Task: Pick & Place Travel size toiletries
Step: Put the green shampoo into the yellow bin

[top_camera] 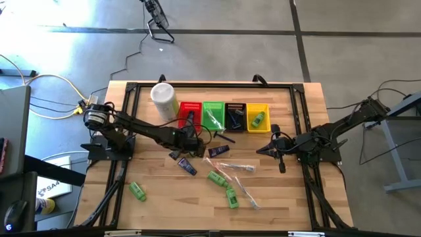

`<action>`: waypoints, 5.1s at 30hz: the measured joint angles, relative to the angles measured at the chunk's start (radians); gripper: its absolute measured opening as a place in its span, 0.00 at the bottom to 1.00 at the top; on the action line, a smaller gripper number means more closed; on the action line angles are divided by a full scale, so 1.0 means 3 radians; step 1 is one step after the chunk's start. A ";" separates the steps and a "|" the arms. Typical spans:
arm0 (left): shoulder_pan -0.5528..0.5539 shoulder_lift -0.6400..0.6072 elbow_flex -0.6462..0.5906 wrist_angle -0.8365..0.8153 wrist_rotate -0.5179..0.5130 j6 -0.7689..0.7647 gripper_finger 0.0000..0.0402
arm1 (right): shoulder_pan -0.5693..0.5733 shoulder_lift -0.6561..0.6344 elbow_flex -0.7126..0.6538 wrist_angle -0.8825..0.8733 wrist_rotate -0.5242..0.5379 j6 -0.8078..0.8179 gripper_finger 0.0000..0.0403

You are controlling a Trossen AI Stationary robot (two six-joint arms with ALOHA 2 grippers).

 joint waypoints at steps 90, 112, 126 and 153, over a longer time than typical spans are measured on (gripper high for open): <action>0.0089 0.0346 -0.0003 -0.0038 0.0038 0.0076 0.61 | 0.0000 -0.0001 0.0000 -0.0026 0.0000 0.0000 0.01; 0.0089 0.0348 -0.0003 -0.0032 0.0062 0.0074 0.60 | 0.0000 -0.0001 0.0000 -0.0027 0.0000 0.0001 0.01; 0.0084 0.0334 0.0137 -0.0116 0.0343 0.0472 0.49 | 0.0000 -0.0001 0.0001 -0.0031 0.0000 0.0001 0.01; 0.0088 0.0323 0.0198 -0.0180 0.0641 0.0986 0.41 | 0.0000 -0.0001 0.0001 -0.0037 0.0000 0.0002 0.01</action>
